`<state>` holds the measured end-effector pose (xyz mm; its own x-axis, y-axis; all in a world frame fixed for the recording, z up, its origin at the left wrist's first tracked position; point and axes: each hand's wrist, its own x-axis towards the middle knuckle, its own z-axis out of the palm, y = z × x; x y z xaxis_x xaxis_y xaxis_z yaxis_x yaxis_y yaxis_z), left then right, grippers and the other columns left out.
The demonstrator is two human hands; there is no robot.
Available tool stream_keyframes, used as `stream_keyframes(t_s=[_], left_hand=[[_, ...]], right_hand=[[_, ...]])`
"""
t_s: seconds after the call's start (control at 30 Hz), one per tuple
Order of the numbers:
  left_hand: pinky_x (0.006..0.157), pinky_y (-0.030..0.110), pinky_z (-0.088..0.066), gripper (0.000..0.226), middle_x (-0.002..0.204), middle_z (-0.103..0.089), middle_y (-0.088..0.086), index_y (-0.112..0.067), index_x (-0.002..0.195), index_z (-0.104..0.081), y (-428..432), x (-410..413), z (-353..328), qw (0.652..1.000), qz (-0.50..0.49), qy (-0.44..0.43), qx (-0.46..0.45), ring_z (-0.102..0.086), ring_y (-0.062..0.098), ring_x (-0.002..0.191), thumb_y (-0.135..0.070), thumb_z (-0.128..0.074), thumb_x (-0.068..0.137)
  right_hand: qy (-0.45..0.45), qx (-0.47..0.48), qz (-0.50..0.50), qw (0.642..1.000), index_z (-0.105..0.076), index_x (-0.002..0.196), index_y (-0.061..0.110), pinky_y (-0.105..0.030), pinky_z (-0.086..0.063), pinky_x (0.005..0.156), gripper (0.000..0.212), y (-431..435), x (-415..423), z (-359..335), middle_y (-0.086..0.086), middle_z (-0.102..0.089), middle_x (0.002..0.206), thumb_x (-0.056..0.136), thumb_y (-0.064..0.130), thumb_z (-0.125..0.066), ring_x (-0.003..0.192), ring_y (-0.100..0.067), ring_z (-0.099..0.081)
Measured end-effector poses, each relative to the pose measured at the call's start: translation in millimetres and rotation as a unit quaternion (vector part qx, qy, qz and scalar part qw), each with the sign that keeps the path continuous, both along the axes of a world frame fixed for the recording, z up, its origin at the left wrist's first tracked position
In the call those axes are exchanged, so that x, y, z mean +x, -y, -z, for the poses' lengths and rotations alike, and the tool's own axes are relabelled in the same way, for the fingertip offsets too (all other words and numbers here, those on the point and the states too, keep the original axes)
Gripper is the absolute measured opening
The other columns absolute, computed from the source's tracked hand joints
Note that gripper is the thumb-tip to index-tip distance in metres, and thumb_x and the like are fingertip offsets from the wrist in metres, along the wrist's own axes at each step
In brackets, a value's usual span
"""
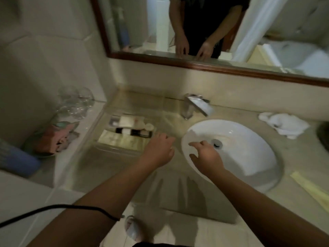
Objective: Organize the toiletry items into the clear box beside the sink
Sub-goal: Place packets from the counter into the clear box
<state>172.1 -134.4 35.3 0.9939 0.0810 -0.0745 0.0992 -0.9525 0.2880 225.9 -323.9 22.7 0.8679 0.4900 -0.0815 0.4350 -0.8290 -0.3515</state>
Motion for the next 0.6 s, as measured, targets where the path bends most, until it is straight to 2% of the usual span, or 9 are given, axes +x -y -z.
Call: stream_keyframes(t_s=[0.1, 0.37, 0.6], left_hand=[[0.092, 0.042, -0.046, 0.047, 0.122, -0.054, 0.010, -0.021, 0.132, -0.046, 82.2, 11.6, 1.9, 0.999, 0.028, -0.013, -0.027, -0.049, 0.030, 0.113, -0.033, -0.049, 0.087], [0.095, 0.043, -0.045, 0.050, 0.128, -0.050, 0.013, -0.019, 0.136, -0.043, 291.9, 45.6, -1.1, 0.982, 0.177, -0.035, -0.059, -0.046, 0.033, 0.118, -0.031, -0.049, 0.087], [0.098, 0.043, -0.046, 0.048, 0.128, -0.051, 0.011, -0.021, 0.132, -0.047, 403.3, 95.0, 8.5, 0.959, 0.273, -0.056, -0.058, -0.047, 0.031, 0.119, -0.028, -0.050, 0.085]], right_hand=[[-0.002, 0.009, 0.057, 0.998, -0.052, 0.134, 0.029, -0.037, -0.046, 0.094, 0.046, 84.8, -2.4, -2.1, -0.006, -0.056, 0.128, 0.090, 0.034, -0.060, 0.115, -0.026, -0.053], [-0.015, -0.005, 0.210, 0.978, -0.054, 0.133, 0.029, -0.034, -0.047, 0.090, 0.048, 296.3, -20.1, -7.9, -0.009, -0.058, 0.122, 0.086, 0.034, -0.062, 0.111, -0.027, -0.057], [-0.034, -0.017, 0.315, 0.948, -0.055, 0.131, 0.025, -0.038, -0.048, 0.089, 0.047, 404.7, -16.8, -2.3, -0.011, -0.057, 0.120, 0.085, 0.034, -0.061, 0.111, -0.031, -0.056]])
